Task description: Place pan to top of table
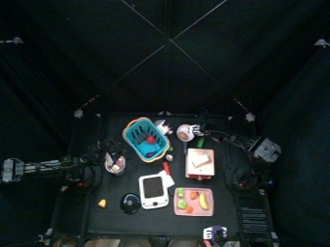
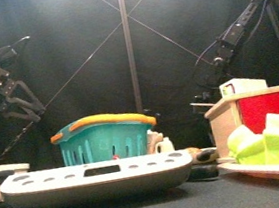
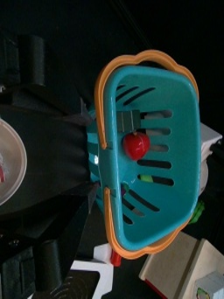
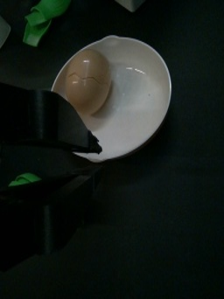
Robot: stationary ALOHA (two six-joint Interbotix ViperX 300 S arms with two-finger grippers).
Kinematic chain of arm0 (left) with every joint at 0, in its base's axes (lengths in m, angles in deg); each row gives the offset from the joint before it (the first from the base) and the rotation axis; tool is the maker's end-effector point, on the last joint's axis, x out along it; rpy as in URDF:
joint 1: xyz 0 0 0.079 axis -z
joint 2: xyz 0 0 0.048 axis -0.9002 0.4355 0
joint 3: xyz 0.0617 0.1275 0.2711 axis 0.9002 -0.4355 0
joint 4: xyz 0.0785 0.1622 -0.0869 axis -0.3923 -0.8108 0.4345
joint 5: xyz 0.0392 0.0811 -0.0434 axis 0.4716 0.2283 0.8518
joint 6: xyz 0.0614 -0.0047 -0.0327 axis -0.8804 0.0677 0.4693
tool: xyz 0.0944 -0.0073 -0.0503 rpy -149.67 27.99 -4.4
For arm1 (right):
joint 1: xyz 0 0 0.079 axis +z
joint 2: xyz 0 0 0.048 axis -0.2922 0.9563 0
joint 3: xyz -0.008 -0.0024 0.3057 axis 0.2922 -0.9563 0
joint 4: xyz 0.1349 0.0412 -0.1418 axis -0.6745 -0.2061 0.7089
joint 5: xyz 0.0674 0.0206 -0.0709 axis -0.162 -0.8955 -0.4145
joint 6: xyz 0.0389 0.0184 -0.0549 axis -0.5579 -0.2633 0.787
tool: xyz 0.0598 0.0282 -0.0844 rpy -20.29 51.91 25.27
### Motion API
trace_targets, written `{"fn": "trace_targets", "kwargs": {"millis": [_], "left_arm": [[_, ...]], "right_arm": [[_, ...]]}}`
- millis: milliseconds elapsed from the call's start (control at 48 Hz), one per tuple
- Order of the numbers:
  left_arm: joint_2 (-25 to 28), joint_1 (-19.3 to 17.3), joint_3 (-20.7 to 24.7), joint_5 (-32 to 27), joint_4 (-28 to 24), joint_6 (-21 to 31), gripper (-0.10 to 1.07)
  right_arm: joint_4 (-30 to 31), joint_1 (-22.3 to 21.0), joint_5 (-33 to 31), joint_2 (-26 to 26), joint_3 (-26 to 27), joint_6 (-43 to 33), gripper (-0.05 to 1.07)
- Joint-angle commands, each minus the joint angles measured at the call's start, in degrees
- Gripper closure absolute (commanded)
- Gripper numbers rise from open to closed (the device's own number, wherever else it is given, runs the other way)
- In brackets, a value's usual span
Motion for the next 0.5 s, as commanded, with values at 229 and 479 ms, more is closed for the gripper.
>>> {"fn": "trace_targets", "kwargs": {"millis": [229, 479], "left_arm": [[0.1, -0.2, 0.8, 0.0, -0.3, -0.1, 0.07], [0.1, -0.2, 0.8, 0.0, -0.3, -0.1, 0.07]], "right_arm": [[0.5, -0.3, 0.1, -1.9, 1.7, 0.2, 0.39], [0.6, -0.1, 0.0, -2.1, 1.8, 0.3, 0.39]]}}
